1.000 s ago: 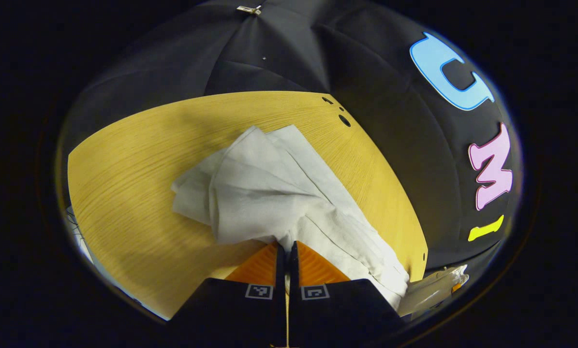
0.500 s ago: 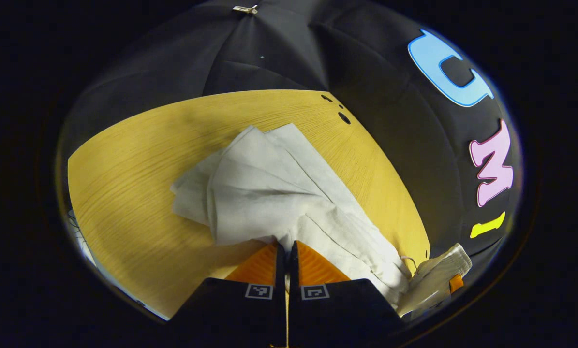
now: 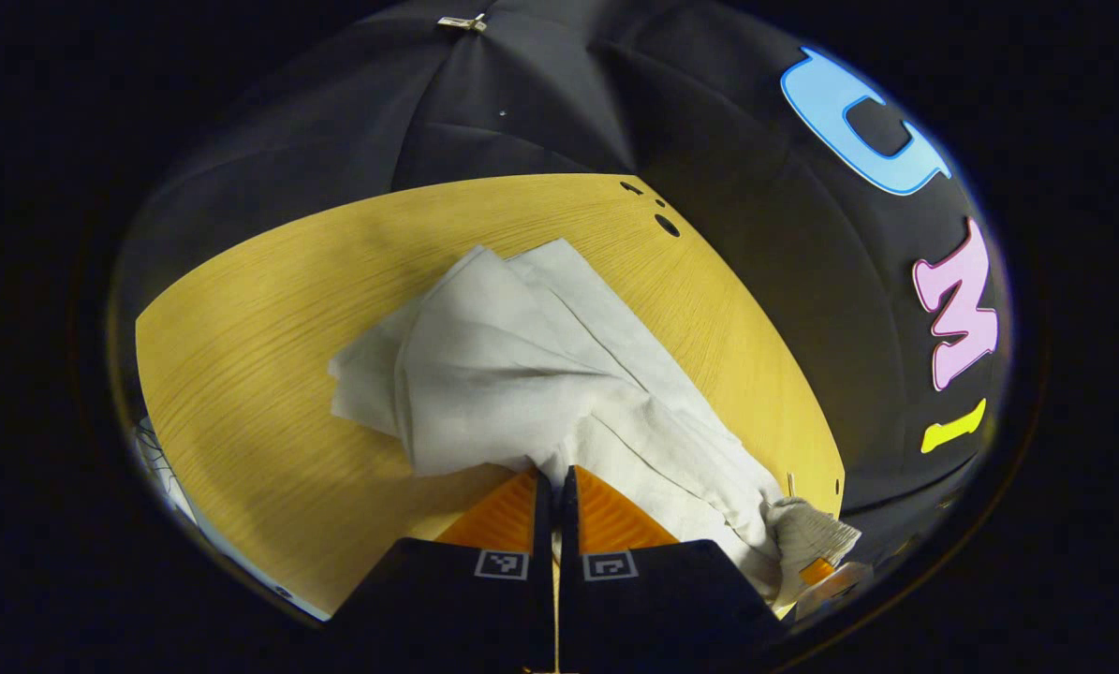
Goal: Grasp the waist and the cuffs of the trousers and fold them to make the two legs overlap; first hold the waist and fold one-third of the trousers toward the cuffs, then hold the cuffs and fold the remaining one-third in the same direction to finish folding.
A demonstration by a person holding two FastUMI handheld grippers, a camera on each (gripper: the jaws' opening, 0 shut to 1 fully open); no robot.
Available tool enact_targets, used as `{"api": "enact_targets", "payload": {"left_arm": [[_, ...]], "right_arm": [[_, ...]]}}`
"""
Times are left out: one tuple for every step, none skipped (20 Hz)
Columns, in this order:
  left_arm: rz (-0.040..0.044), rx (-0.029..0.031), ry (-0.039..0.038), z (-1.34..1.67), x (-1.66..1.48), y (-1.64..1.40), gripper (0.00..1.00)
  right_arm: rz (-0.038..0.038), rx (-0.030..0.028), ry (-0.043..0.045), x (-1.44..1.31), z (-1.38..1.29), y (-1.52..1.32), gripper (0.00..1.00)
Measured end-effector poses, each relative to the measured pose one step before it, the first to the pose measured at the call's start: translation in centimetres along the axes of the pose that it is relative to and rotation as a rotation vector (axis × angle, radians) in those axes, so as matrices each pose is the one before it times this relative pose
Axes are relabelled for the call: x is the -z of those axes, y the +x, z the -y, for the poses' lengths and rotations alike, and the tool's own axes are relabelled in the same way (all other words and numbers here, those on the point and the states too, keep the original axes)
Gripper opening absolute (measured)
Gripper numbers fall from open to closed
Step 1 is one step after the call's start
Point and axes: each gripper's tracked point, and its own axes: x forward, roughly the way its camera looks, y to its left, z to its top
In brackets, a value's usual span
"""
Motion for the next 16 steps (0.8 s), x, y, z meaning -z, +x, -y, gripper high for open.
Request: {"api": "enact_targets", "payload": {"left_arm": [[0.00133,0.00345,-0.00350,-0.045,0.108,-0.003,0.07],[0.00044,0.00267,-0.00198,-0.034,-0.066,-0.020,0.07],[0.00010,0.00056,0.00091,0.018,0.080,0.040,0.07],[-0.00008,-0.00162,0.00234,0.007,-0.083,-0.022,0.07],[0.00075,-0.00237,0.00181,-0.059,0.109,0.015,0.07],[0.00020,-0.00128,0.00057,0.043,-0.091,0.017,0.07],[-0.00037,0.00072,0.00041,-0.028,0.077,-0.020,0.07],[-0.00166,0.00349,0.00087,0.003,-0.057,-0.002,0.07],[-0.00160,0.00436,-0.00158,-0.018,0.048,0.006,0.07],[-0.00227,0.00440,-0.00504,0.029,-0.066,-0.020,0.07],[-0.00292,0.00558,-0.00443,0.019,-0.005,-0.015,0.07],[-0.00828,0.00785,-0.00084,0.016,-0.011,-0.008,0.07],[-0.00916,0.00360,-0.00102,-0.026,0.067,-0.154,0.07],[0.00446,0.00268,-0.00190,0.168,-0.391,-0.282,0.07],[0.01612,0.01222,-0.00106,0.441,-0.342,-0.286,0.06],[0.02013,0.01120,0.00382,0.581,-0.505,-0.505,0.06]], "right_arm": [[-0.01537,-0.02554,0.01489,0.371,-0.465,-0.059,0.28],[-0.01372,-0.03508,0.01567,0.386,-0.857,-0.263,0.39],[-0.01409,-0.03616,0.01135,0.508,-1.243,0.128,0.45],[-0.00848,-0.03712,0.00907,0.285,-1.093,0.129,0.50],[-0.00529,-0.01339,0.00827,0.164,-0.489,-0.107,0.53],[0.00053,0.00191,0.00642,0.011,0.091,-0.177,0.56],[0.00909,0.00609,0.01167,-0.184,0.273,-0.443,0.56],[0.00711,0.00841,0.01635,-0.195,0.605,-0.447,0.56],[0.00814,0.01798,0.01850,-0.038,0.876,-0.623,0.56],[0.01082,0.02036,0.01898,-0.180,1.126,-0.615,0.57],[0.01467,0.02918,0.02225,-0.107,1.571,-0.748,0.56],[0.01246,0.02565,0.02035,-0.234,1.402,-0.731,0.57],[0.01477,0.02828,0.02659,-0.127,1.615,-0.980,0.56],[0.01428,0.02774,0.02812,-0.319,1.528,-0.691,0.56],[0.01631,0.02930,0.02456,-0.126,1.766,-0.651,0.56],[0.01306,0.03395,0.01984,-0.133,1.860,-0.712,0.56]]}}
